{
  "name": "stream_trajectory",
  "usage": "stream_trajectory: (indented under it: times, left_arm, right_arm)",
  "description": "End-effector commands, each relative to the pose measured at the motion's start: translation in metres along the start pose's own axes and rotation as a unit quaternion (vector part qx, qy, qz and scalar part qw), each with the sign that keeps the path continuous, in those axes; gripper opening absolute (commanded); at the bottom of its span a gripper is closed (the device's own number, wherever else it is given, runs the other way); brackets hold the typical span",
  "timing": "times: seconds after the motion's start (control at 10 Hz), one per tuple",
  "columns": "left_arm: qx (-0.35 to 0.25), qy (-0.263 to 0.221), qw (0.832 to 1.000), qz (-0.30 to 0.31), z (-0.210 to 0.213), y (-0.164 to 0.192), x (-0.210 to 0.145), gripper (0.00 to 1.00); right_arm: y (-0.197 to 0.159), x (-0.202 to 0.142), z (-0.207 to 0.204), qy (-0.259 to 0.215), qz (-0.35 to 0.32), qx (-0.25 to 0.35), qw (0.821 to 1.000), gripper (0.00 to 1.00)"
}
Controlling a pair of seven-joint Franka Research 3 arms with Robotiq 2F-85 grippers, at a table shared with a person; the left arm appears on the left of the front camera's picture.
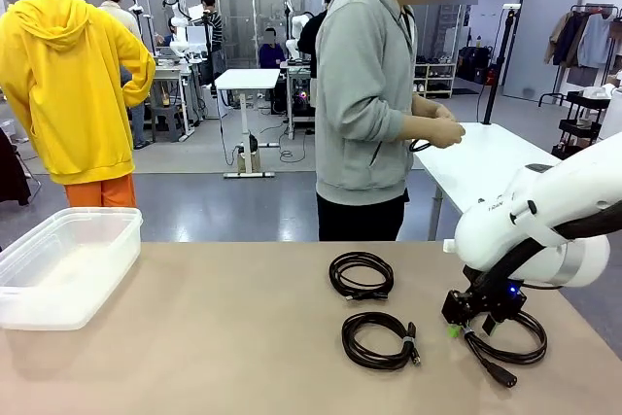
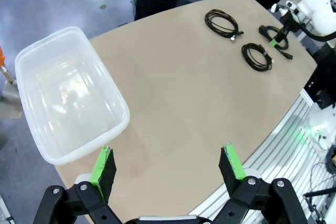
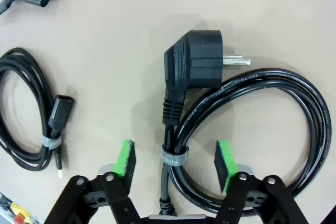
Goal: Organize and store the cables.
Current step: Place the Power Cable into the Organizing box.
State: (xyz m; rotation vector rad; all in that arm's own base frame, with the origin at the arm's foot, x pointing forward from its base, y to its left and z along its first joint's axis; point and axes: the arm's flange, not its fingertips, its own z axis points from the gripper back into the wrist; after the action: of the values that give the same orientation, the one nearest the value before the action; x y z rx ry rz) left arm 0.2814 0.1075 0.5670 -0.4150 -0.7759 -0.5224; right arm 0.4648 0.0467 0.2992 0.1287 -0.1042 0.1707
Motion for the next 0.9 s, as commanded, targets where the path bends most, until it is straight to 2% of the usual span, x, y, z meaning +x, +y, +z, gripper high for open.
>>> stream_trajectory:
  times: [0.0,0.1,0.6,0.8]
  left_arm:
    - [-0.003,0.000,1.000,-0.004,0.000,0.000,0.000,1.00]
    - [-0.003,0.000,1.000,-0.004,0.000,0.000,0.000,1.00]
    - [-0.003,0.000,1.000,-0.004,0.000,0.000,0.000,1.00]
    - [-0.003,0.000,1.000,-0.004,0.000,0.000,0.000,1.00]
  right_arm:
    - [0.003,0.009,-0.005,-0.001,-0.011,-0.010,1.000,0.17]
    - [0.004,0.008,-0.002,0.002,-0.008,-0.012,1.000,0.00]
    - [0.020,0.009,0.012,0.018,0.008,-0.052,0.998,0.00]
    - [0.031,0.016,0.034,0.015,0.011,-0.049,0.999,0.00]
